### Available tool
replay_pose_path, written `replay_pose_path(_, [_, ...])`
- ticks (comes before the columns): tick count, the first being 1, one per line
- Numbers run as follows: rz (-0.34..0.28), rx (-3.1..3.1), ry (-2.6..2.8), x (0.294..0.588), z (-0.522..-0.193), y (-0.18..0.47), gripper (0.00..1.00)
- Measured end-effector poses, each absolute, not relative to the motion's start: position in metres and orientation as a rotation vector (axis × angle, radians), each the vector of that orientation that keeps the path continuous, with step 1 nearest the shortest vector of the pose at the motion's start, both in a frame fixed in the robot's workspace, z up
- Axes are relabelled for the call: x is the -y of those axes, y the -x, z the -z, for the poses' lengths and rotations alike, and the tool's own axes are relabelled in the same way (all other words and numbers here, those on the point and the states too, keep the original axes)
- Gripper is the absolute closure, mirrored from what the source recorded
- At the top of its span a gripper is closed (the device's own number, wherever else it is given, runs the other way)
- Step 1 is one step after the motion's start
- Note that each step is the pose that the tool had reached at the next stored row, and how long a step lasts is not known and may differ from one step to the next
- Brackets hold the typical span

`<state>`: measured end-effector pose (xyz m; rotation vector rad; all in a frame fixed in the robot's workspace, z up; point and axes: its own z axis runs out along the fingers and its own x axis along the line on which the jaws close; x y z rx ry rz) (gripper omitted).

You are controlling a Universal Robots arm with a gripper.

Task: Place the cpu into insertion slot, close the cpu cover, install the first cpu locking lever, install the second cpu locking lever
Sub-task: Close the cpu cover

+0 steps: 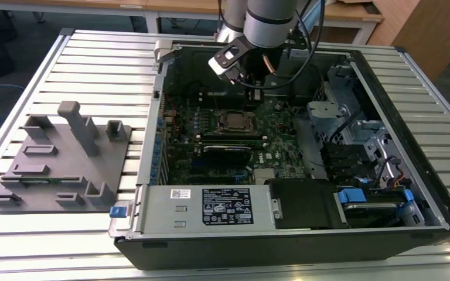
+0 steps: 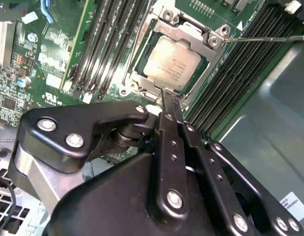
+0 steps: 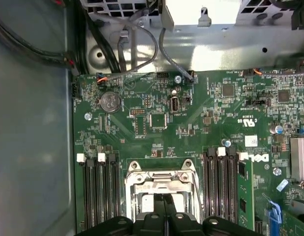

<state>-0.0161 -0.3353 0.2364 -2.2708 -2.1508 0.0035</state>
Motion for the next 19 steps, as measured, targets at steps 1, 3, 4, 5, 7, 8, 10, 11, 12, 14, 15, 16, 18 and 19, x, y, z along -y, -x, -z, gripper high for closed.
replay_pose_path(1, [-0.004,2.15,2.27,0.335,-0.236,0.016,0.9])
replay_pose_path(3, [-0.005,2.15,2.27,0.335,-0.236,0.016,0.9])
replay_pose_path(4, [-0.005,2.15,2.27,0.335,-0.236,0.016,0.9])
replay_pose_path(5, [-0.005,2.15,2.269,0.335,-0.236,0.016,0.9])
replay_pose_path(7, [-0.005,2.153,2.267,0.335,-0.235,0.018,0.9])
replay_pose_path(8, [-0.005,2.154,2.266,0.335,-0.235,0.019,0.9])
replay_pose_path(10, [-0.004,2.156,2.263,0.335,-0.234,0.023,0.9])
replay_pose_path(11, [-0.004,2.157,2.262,0.335,-0.234,0.026,0.9])
replay_pose_path(12, [-0.003,2.158,2.261,0.335,-0.234,0.028,0.9])
replay_pose_path(14, [-0.003,2.159,2.26,0.335,-0.233,0.033,0.9])
replay_pose_path(15, [-0.003,2.16,2.26,0.335,-0.233,0.036,0.9])
replay_pose_path(16, [-0.002,2.16,2.26,0.335,-0.233,0.037,0.9])
replay_pose_path(18, [-0.003,2.16,2.26,0.335,-0.233,0.037,0.9])
replay_pose_path(19, [-0.003,2.16,2.26,0.335,-0.233,0.037,0.9])
